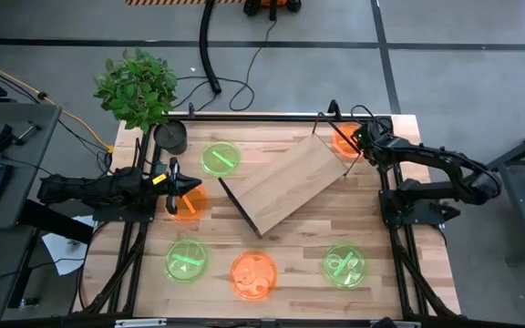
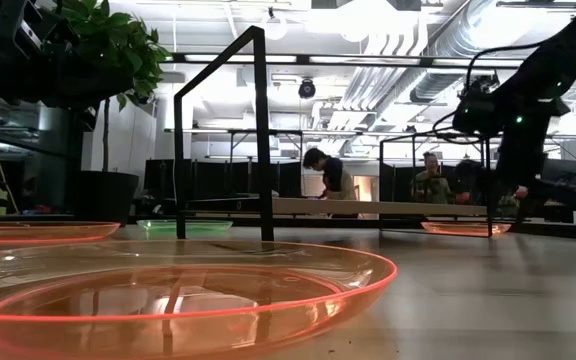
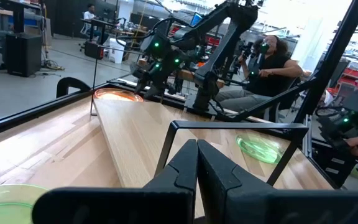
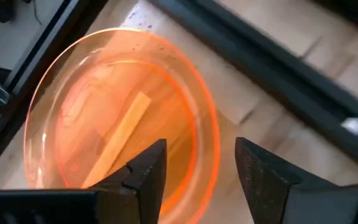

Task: Place and stack plates onto a shelf
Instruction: Put the top right orange plate on the shelf

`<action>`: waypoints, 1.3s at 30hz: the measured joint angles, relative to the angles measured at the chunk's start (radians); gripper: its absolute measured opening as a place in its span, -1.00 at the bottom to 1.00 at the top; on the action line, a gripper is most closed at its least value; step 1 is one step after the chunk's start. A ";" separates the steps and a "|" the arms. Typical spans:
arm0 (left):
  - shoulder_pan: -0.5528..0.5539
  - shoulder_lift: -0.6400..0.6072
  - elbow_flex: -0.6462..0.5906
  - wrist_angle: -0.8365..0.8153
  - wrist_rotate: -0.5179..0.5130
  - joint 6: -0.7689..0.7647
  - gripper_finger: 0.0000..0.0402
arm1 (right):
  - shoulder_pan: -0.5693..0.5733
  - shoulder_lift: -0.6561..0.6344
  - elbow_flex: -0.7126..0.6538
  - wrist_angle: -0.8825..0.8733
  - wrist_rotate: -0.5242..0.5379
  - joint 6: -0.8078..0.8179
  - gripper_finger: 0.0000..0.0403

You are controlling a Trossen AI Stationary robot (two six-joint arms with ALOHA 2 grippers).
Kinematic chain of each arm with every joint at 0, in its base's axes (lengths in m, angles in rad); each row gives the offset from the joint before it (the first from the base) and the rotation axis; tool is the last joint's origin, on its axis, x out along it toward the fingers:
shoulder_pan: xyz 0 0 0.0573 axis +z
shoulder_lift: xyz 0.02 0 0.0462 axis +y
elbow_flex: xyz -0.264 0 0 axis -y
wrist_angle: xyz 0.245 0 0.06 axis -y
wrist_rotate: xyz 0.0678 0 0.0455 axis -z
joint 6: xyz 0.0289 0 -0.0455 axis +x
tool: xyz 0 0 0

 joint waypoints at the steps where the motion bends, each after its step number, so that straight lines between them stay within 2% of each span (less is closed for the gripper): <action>1: 0.000 0.000 0.000 0.000 0.000 0.000 -1.00 | 0.000 0.022 0.000 0.017 0.002 0.002 -0.17; 6: 0.000 0.000 0.000 0.000 0.000 0.000 -1.00 | 0.001 0.117 0.004 0.058 0.024 0.008 -0.25; 11: 0.000 0.000 0.000 0.000 0.000 0.000 -1.00 | 0.001 0.138 0.004 0.067 0.067 0.009 -0.37; 14: 0.000 0.000 0.000 0.000 0.000 0.000 -1.00 | -0.010 0.140 0.003 0.067 0.088 0.028 -0.52; 19: 0.000 0.000 0.000 0.000 0.000 0.000 -1.00 | -0.016 0.142 0.000 0.073 0.126 0.014 -0.90; 21: 0.000 0.000 0.000 0.000 0.000 0.000 -1.00 | -0.016 0.142 -0.001 0.072 0.148 0.011 -0.97; 27: 0.000 0.000 0.000 0.000 0.000 0.000 -1.00 | -0.018 0.115 -0.002 0.090 0.093 0.018 -0.99; 39: 0.000 0.000 0.000 0.000 0.000 0.000 -1.00 | -0.042 -0.130 -0.002 0.106 0.083 -0.061 -1.00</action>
